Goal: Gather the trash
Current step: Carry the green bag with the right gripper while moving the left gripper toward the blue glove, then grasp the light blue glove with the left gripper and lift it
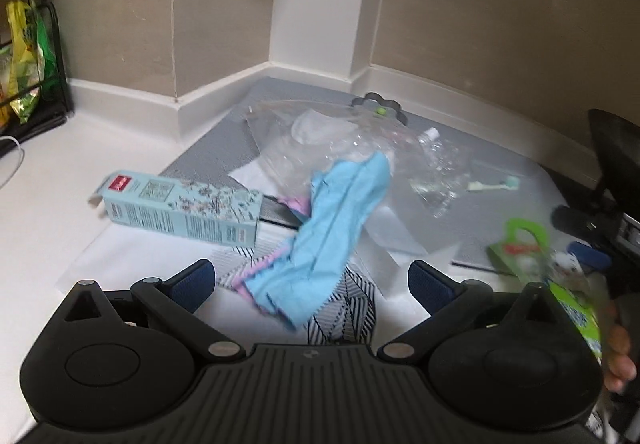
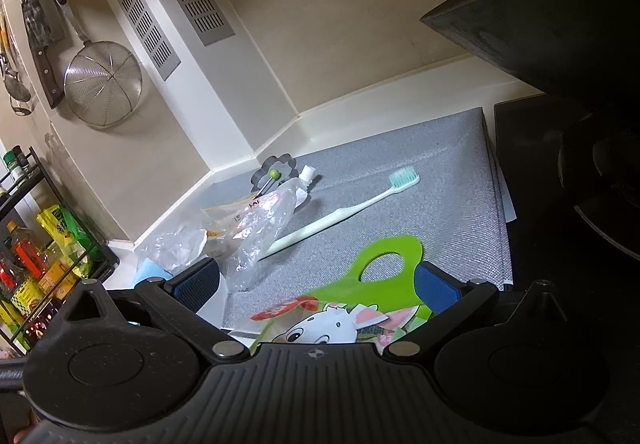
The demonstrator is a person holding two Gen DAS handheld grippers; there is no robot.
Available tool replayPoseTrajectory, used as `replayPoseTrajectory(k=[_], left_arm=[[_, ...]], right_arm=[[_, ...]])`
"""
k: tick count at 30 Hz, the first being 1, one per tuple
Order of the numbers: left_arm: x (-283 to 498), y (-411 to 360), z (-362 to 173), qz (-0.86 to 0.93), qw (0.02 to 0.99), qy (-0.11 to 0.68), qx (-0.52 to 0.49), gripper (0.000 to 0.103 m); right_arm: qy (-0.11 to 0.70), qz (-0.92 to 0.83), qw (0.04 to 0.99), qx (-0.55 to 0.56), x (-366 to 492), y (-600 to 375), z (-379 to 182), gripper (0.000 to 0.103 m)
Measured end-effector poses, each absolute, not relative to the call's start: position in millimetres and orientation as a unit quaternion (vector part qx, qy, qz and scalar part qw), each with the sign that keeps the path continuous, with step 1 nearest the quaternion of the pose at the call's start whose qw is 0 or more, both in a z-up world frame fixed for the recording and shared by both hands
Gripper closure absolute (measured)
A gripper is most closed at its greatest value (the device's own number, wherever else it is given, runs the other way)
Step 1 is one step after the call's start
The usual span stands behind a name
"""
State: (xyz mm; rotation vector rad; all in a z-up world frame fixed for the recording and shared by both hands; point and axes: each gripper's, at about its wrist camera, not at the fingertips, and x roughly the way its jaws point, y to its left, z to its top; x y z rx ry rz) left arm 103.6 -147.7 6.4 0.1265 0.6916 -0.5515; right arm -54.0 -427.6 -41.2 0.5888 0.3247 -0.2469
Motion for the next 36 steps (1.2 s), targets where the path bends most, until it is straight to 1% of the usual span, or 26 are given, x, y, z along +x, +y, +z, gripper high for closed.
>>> replayPoseTrajectory(k=[4,7,9,12,14,17,21,24,29,36], left_arm=[[122,-163,-5,-0.233,0.905,0.351,0.060,0.000],[137,-170,-17,-0.156,0.910,0.378,0.073,0.000],[142,-163,-21,-0.121,0.912,0.387,0.066,0.000],[141,-146,-17,-0.098,0.919,0.378,0.047,0.000],[137,-140,-13,-0.099,0.921,0.372,0.052,0.000],[126,-142,-7,-0.148,0.922,0.347,0.085,0.000],[116,-171,-7,-0.182,0.917,0.315,0.164,0.000],[115,-189,-13,-0.182,0.915,0.301,0.196,0.000],[122,-199,-18,-0.186,0.914,0.312,0.183,0.000],[137,-199,-27,-0.181,0.910,0.327,0.178,0.000]], right_arm=[[0.163,-0.119,0.937,0.286,-53,-427,-42,0.000],[0.165,-0.119,0.936,0.287,-52,-428,-42,0.000],[0.165,-0.118,0.936,0.287,-52,-428,-42,0.000],[0.165,-0.117,0.936,0.287,-52,-427,-42,0.000],[0.165,-0.116,0.937,0.286,-52,-426,-42,0.000],[0.166,-0.114,0.937,0.284,-52,-425,-42,0.000],[0.168,-0.113,0.938,0.280,-52,-423,-41,0.000],[0.171,-0.115,0.937,0.282,-51,-424,-42,0.000],[0.156,-0.126,0.937,0.285,-58,-427,-40,0.000],[0.197,-0.144,0.928,0.280,-78,-403,-37,0.000]])
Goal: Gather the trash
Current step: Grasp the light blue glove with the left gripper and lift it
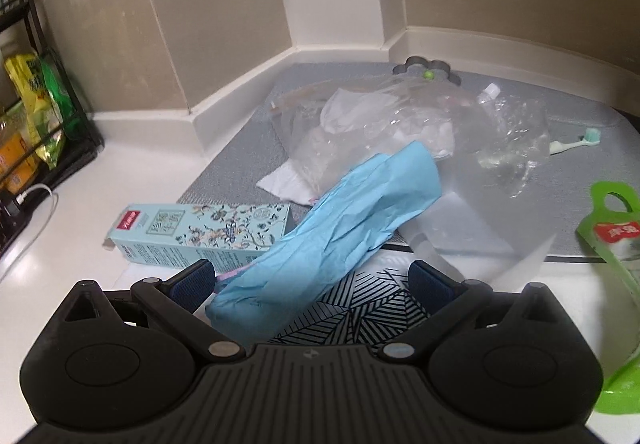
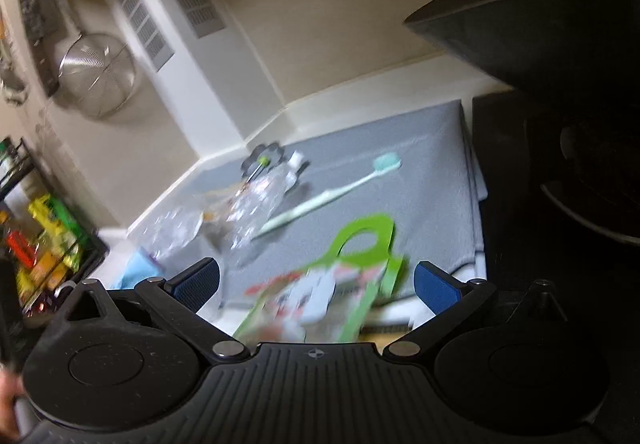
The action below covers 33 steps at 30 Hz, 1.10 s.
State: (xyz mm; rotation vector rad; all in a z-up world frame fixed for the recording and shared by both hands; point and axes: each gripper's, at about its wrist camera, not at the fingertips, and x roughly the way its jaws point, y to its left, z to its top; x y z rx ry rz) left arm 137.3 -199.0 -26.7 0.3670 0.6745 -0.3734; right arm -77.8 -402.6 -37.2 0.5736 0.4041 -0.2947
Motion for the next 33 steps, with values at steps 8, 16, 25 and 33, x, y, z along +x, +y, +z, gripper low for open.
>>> replayPoseTrajectory(k=[8,16,25,33], left_arm=[[135,-200,-29,-0.186,0.909,0.325,0.181,0.000],[137,-203,-32,-0.178,0.908,0.329,0.187,0.000],[135,-206,-33,-0.173,0.909,0.327,0.194,0.000],[134,-205,-32,-0.171,0.909,0.327,0.192,0.000]], right_arm=[[0.259,-0.119,0.937,0.203,-46,-373,-49,0.000],[0.269,-0.113,0.945,0.148,-40,-376,-53,0.000],[0.268,-0.101,0.946,0.151,-39,-380,-52,0.000],[0.270,-0.102,0.946,0.149,-38,-380,-52,0.000]])
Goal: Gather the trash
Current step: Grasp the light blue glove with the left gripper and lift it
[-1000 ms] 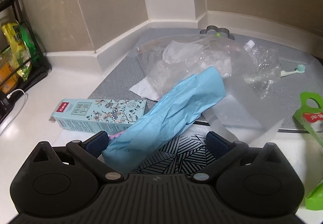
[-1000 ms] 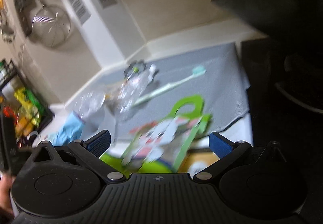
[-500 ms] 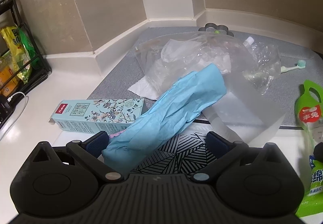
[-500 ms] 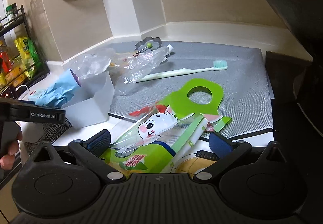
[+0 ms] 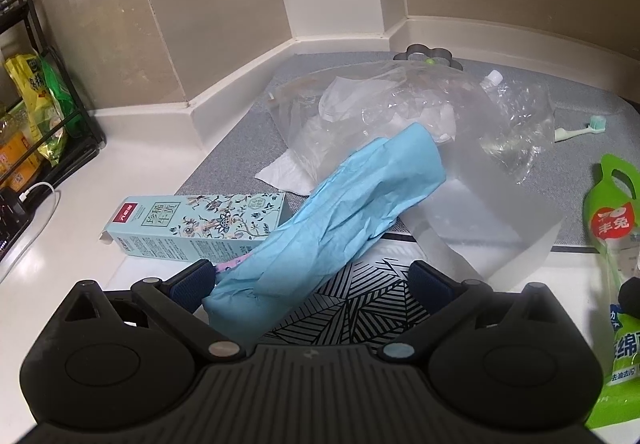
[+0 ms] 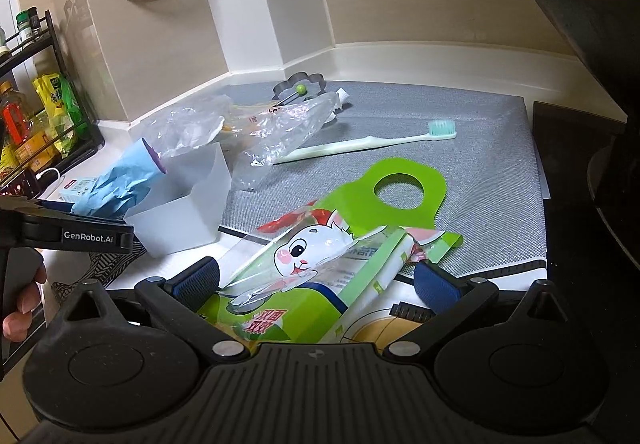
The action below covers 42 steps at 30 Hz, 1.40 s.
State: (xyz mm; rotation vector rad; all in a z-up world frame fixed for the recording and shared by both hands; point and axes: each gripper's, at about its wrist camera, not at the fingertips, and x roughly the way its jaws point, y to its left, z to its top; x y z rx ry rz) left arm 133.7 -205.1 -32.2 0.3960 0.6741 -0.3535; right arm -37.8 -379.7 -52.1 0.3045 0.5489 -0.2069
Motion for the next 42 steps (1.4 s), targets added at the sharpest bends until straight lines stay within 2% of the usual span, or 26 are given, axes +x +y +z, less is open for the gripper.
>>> replayPoseTrajectory(k=[18,20,22,23,24,25,26,27,28,29,31,32,34,42], left_arm=[[132,-203,-28,-0.171,0.912,0.319,0.191,0.001],[130,-203,-27,-0.171,0.913,0.318,0.192,0.012],[129,-203,-28,-0.163,0.911,0.321,0.203,0.050],[127,-201,-28,-0.161,0.910,0.322,0.208,0.057],[124,-198,-27,-0.160,0.910,0.320,0.209,0.068],[121,-194,-26,-0.161,0.910,0.320,0.209,0.072],[119,-190,-24,-0.163,0.910,0.320,0.206,0.073],[116,-184,-21,-0.165,0.911,0.321,0.198,0.075],[114,-179,-18,-0.167,0.912,0.323,0.188,0.075],[111,-173,-14,-0.168,0.914,0.325,0.176,0.075],[105,-160,-6,-0.170,0.918,0.324,0.150,0.076],[103,-155,-2,-0.171,0.920,0.324,0.139,0.076],[95,-142,7,-0.175,0.923,0.324,0.110,0.078],[55,-105,36,-0.194,0.931,0.305,0.047,0.079]], right_arm=[[0.271,-0.099,0.947,0.143,-37,-379,-53,0.000],[0.271,-0.099,0.947,0.144,-37,-380,-53,0.000],[0.268,-0.098,0.947,0.148,-38,-380,-53,0.000],[0.263,-0.096,0.947,0.156,-39,-382,-52,0.000],[0.256,-0.090,0.948,0.167,-42,-384,-53,0.000],[0.248,-0.081,0.948,0.183,-45,-387,-53,0.007],[0.238,-0.070,0.948,0.199,-47,-390,-54,0.021],[0.232,-0.058,0.947,0.216,-49,-393,-55,0.031],[0.230,-0.048,0.945,0.230,-49,-396,-56,0.055],[0.229,-0.041,0.942,0.240,-49,-397,-58,0.072],[0.217,-0.042,0.944,0.245,-51,-396,-57,0.083],[0.204,-0.042,0.947,0.243,-53,-395,-55,0.088],[0.179,-0.047,0.954,0.234,-57,-392,-51,0.090],[0.120,-0.052,0.964,0.232,-64,-393,-44,0.091]])
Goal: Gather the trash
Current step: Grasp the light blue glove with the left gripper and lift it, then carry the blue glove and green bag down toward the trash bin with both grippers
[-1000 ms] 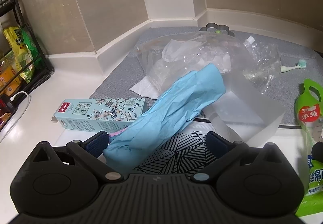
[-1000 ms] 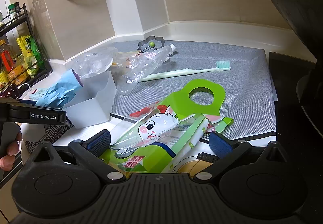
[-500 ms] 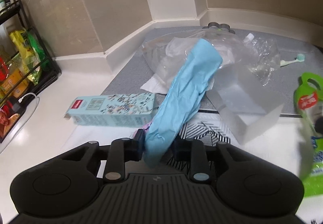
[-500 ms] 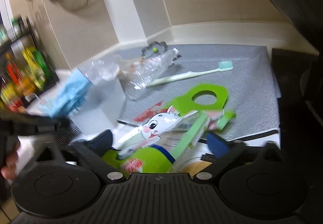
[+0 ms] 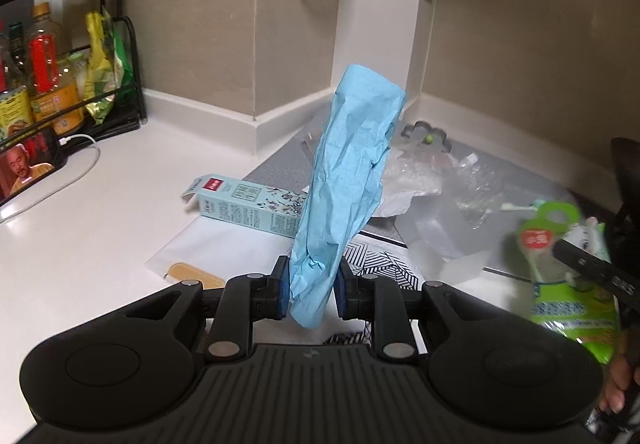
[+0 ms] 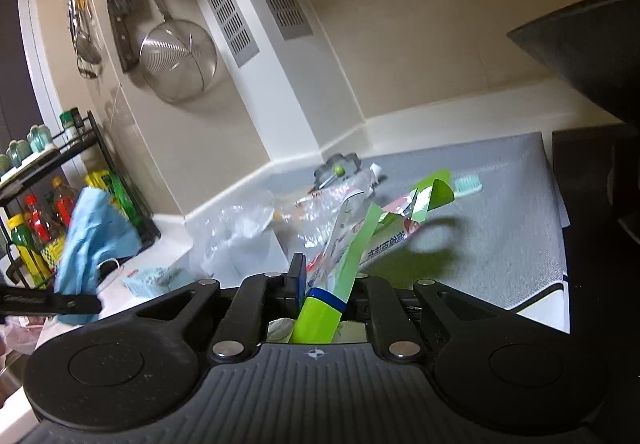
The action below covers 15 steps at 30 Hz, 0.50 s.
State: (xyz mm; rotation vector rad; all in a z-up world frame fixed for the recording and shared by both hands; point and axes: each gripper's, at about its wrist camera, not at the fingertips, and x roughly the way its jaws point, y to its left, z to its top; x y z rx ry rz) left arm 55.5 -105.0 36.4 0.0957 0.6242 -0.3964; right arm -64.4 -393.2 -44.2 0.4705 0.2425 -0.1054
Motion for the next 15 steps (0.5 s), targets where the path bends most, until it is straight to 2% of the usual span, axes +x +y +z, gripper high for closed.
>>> replayPoseTrajectory(k=[9,15], left_arm=[[-8,-46,44,-0.182,0.938,0.295,0.034,0.079],[-43,5,36,-0.156,0.940,0.301,0.030,0.079]], right_arm=[[0.129,-0.059,0.942,0.303,-61,-408,-58,0.091],[0.142,-0.107,0.962,0.205,-68,-376,-44,0.091]])
